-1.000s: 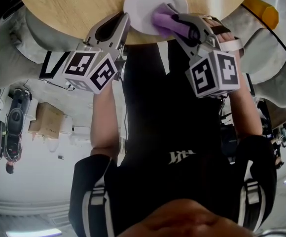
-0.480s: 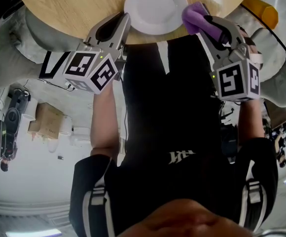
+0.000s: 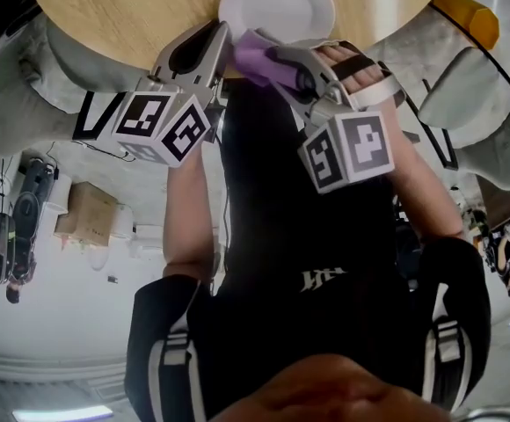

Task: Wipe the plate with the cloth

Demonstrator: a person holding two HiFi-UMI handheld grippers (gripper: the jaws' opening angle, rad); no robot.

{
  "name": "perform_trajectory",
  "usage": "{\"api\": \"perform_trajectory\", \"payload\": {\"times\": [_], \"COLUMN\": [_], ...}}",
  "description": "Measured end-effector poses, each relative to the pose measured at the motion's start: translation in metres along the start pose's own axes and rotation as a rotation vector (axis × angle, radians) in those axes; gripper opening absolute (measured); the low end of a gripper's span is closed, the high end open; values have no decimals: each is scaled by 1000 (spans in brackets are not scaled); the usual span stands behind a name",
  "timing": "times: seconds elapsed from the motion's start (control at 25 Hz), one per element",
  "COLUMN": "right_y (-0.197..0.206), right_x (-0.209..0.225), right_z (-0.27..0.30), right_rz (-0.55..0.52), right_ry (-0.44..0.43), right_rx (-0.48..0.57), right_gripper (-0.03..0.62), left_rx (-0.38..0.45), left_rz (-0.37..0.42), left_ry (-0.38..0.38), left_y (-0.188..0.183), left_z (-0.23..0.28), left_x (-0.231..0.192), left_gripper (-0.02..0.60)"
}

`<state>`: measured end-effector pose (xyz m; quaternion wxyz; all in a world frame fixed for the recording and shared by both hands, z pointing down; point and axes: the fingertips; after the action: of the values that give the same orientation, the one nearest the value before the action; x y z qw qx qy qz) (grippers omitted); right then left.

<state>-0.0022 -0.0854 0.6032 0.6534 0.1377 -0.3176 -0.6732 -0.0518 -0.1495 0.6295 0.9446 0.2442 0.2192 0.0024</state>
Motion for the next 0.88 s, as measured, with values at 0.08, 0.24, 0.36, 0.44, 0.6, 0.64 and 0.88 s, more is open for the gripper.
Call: {"api": "perform_trajectory", "payload": {"times": [0.08,0.24,0.36,0.44,0.6,0.64,0.88], "right_y": [-4,8,26,40,61,66,94], "right_x": [2,3,1,1,7,9,29], "right_z": [10,8,-1,-11,-31,-36,-66], "right_rz": [-4,22,37,44,69,76,133], "right_ry": [-12,-25,-25,-18,12,22,99], "right_rx": [5,-8,-29,-50,-88,-95,-108], "right_gripper": [94,94,94,94,94,94,94], "left_rx": [-1,2,4,3,-5,-6,-11], "left_rz": [5,13,13,20,26,25,29], "left_ry": [-1,-6,-10,-10,-10,-11,-22], "left_y": [-1,-2,-1,-1,-1,-1,2], "left_z": [0,0,1,2,1,0,1], "left_x": [1,-1,-4,-4,-4,-4,0], "left_gripper": [43,43,44,44,44,44,46]}}
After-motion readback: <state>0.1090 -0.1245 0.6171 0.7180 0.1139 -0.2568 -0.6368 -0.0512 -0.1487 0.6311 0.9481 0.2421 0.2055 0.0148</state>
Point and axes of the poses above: the fingertips, and each gripper's own axes: z forward along the fingers, x to its right, y out of its underside, and after that the axes turned 11 degrees about -y, right-handed
